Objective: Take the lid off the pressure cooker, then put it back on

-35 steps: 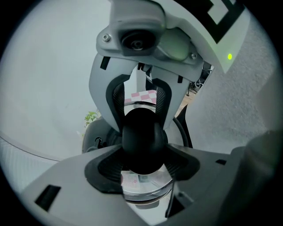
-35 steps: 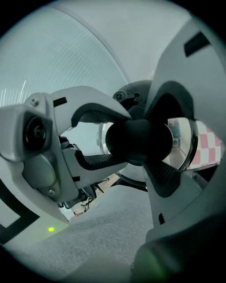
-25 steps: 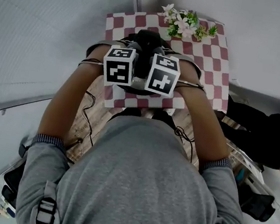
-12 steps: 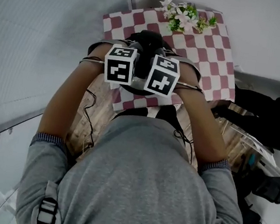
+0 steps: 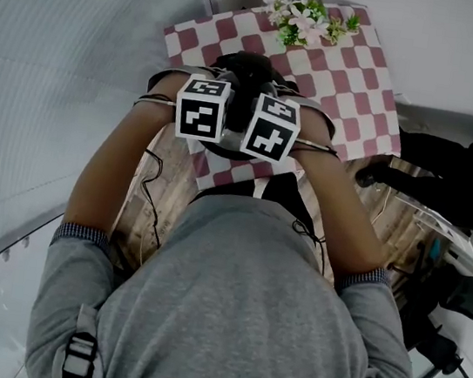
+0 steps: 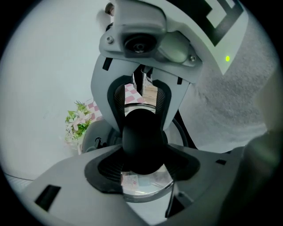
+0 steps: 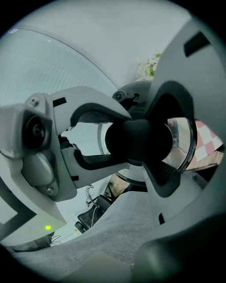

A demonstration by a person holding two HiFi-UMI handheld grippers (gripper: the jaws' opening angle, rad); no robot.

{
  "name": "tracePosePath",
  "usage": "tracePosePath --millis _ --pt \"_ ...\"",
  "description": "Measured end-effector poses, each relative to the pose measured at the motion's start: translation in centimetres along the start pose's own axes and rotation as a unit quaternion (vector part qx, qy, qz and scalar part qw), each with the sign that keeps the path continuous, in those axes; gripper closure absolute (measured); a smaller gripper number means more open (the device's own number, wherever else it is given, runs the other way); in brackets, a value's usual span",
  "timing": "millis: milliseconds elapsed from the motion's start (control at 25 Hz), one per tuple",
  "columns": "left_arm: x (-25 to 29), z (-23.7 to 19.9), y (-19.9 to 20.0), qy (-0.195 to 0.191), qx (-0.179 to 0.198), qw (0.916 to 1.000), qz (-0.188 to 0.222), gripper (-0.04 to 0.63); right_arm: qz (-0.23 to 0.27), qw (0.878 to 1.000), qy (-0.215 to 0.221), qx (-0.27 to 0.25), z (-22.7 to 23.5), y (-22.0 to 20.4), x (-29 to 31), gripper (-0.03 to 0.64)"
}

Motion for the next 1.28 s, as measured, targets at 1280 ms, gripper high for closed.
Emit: tracePosePath --millis 1280 --pt "1.4 -1.3 -0.9 -0.05 -0.046 0.9976 0.013 0.295 0.016 0.997 0.07 -0.022 0.7 -0.2 1.8 0.324"
Point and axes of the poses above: the fingertips, and each gripper's own axes: x forward along the fingers, z to its right, y out of its top, the point moved 1 cm from there along -x, backward along the fingers, and after that the axes turned 11 degrees about -x, right-handed, at the moved point
